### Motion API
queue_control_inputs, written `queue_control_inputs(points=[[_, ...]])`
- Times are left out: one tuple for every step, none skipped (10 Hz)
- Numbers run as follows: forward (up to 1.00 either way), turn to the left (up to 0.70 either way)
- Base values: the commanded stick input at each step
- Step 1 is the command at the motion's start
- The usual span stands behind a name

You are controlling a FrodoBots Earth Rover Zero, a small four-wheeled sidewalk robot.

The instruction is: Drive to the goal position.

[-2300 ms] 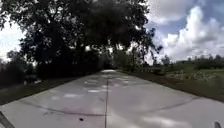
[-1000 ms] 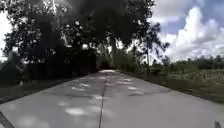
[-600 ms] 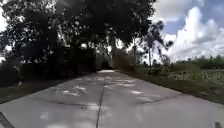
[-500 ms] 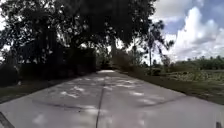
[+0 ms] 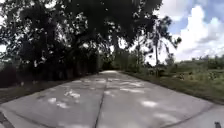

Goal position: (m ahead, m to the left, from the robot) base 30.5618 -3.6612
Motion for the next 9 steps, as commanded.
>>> queue_control_inputs(points=[[1.00,0.00],[1.00,0.00],[1.00,0.00],[1.00,0.00],[1.00,0.00],[1.00,0.00],[1.00,0.00],[1.00,0.00],[1.00,0.00]])
